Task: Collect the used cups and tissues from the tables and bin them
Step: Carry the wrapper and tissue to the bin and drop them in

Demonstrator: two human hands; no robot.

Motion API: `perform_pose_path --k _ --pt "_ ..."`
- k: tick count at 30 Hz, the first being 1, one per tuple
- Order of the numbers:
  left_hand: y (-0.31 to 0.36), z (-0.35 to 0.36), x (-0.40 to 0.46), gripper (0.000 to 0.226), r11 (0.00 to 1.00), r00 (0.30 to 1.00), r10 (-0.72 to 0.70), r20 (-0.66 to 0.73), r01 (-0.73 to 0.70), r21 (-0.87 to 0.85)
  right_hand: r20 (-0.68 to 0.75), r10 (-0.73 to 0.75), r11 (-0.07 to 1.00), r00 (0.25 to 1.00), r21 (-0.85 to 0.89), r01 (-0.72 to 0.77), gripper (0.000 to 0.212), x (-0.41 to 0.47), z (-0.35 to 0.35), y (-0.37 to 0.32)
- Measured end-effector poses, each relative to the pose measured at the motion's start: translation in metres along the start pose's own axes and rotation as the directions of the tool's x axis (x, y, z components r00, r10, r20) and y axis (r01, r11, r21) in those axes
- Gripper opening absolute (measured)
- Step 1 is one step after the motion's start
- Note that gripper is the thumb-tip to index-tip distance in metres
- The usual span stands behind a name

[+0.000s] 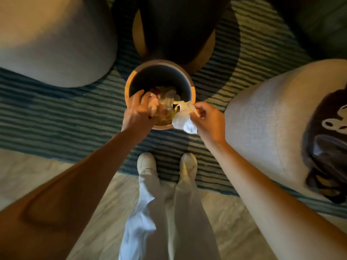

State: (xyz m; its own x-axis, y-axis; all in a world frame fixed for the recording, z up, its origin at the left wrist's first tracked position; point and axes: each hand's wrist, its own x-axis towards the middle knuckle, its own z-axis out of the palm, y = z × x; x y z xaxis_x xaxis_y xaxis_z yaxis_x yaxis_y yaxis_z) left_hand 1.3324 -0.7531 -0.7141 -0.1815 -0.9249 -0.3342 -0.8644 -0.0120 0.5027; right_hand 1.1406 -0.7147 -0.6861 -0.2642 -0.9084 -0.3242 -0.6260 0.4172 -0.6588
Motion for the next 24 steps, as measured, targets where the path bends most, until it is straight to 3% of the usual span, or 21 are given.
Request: perform_pose_path --k 5,11,16,24 --pt "-0.008 -0.032 -0.016 0.064 0.988 0.997 0.081 0.007 -0.081 0.128 -0.029 -0.032 0.986 0.999 -0.162 0.027 0.018 0.037 0.028 -0.03" --pt "0.007 -0.084 -0.022 0.052 0.98 0.997 0.068 -0.025 -0.063 0.188 0.115 0.03 0.945 0.993 -0.328 0.009 0.049 0.062 0.023 -0.071" --pt "0.038 -0.132 -0.033 0.049 0.946 0.993 0.094 -0.072 -0.067 0.318 0.032 -0.153 0.92 0.988 -0.361 0.154 0.041 0.018 -0.022 -0.099" --pt "0.116 -0.163 -0.109 0.045 0.92 0.979 0.203 -0.035 -0.178 0.35 -0.018 -0.143 0.946 0.99 -0.295 0.132 0.04 -0.115 -0.121 -0.089"
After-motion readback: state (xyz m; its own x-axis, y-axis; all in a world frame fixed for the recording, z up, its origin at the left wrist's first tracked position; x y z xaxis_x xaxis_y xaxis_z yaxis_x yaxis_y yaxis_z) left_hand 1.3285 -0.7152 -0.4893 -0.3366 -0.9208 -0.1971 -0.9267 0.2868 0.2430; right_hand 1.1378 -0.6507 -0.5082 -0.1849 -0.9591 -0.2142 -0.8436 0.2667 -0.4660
